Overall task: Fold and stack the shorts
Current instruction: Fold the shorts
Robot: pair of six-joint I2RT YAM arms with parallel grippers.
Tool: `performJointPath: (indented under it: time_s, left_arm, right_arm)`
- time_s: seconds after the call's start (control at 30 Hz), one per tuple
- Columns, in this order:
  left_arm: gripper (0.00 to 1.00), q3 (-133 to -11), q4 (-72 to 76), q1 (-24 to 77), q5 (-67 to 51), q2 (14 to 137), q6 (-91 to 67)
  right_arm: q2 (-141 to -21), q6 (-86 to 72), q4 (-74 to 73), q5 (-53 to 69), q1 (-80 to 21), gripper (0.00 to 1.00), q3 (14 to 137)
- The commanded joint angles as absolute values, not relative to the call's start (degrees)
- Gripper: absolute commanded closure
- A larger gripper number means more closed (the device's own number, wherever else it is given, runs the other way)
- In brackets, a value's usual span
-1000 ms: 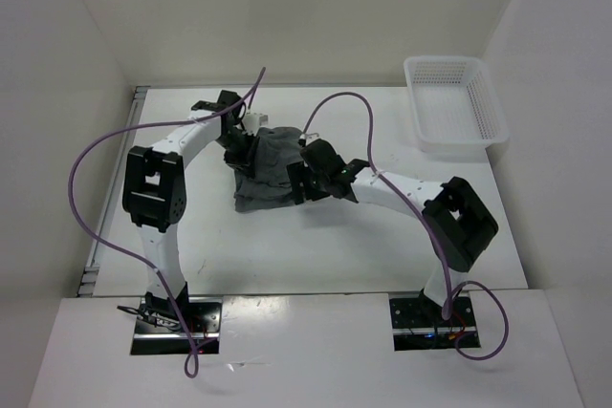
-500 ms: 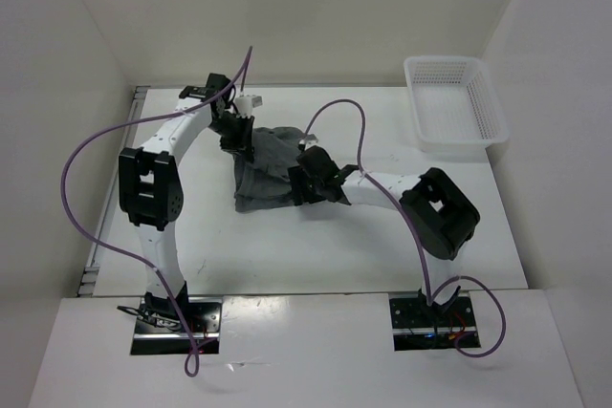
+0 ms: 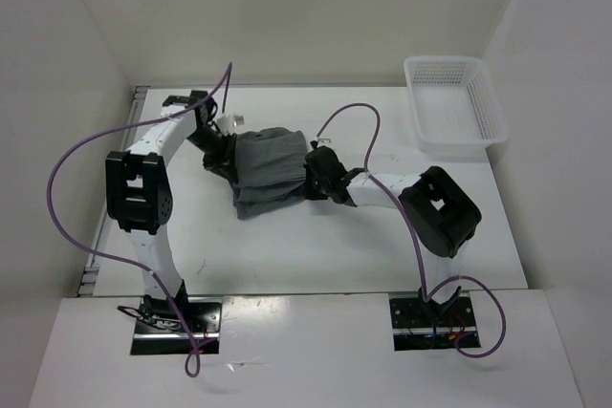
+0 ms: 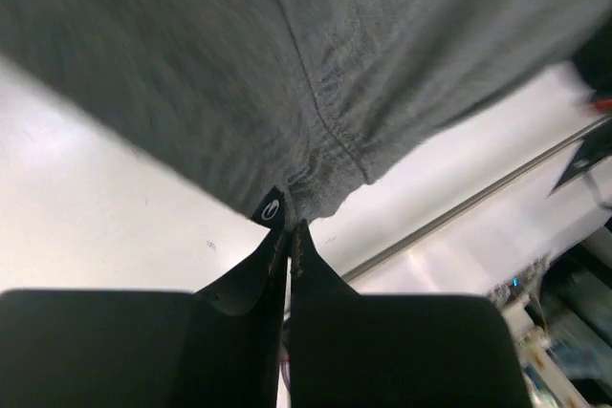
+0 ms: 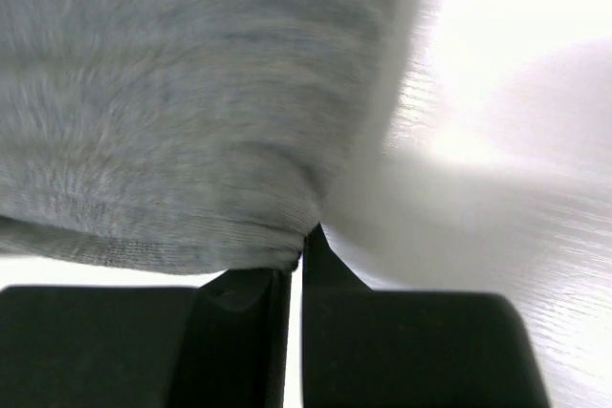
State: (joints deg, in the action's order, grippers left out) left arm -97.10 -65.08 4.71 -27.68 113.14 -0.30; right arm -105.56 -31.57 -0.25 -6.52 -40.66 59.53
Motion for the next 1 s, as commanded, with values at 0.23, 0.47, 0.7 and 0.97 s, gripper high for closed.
performJointPath:
  time_s: [0.23,0.47,0.7,0.97]
  left_arm:
    - [0.96,-80.77,-56.7,4.31,-19.42,114.6,0.0]
    - [0.67,-80.77,-56.69,4.31,-19.25,111.72,0.0]
    - [0.47,-82.17,-57.3,3.08,-17.22,102.67,0.0]
    - [0.29,-94.12,-50.37,1.23,-16.79,108.27,0.0]
  right_arm:
    - [-103.71,-33.84,1.76,-7.56,-39.81,1.0,55.63]
    - [-99.42,-27.52,-6.05,-5.44,-39.81,0.62,56.16]
    - [-85.01,-24.26,-13.89,-10.45,-39.81,0.54,55.45]
    - [-96.31,-23.2,-7.91,-7.48,-39.81,0.66,68.52]
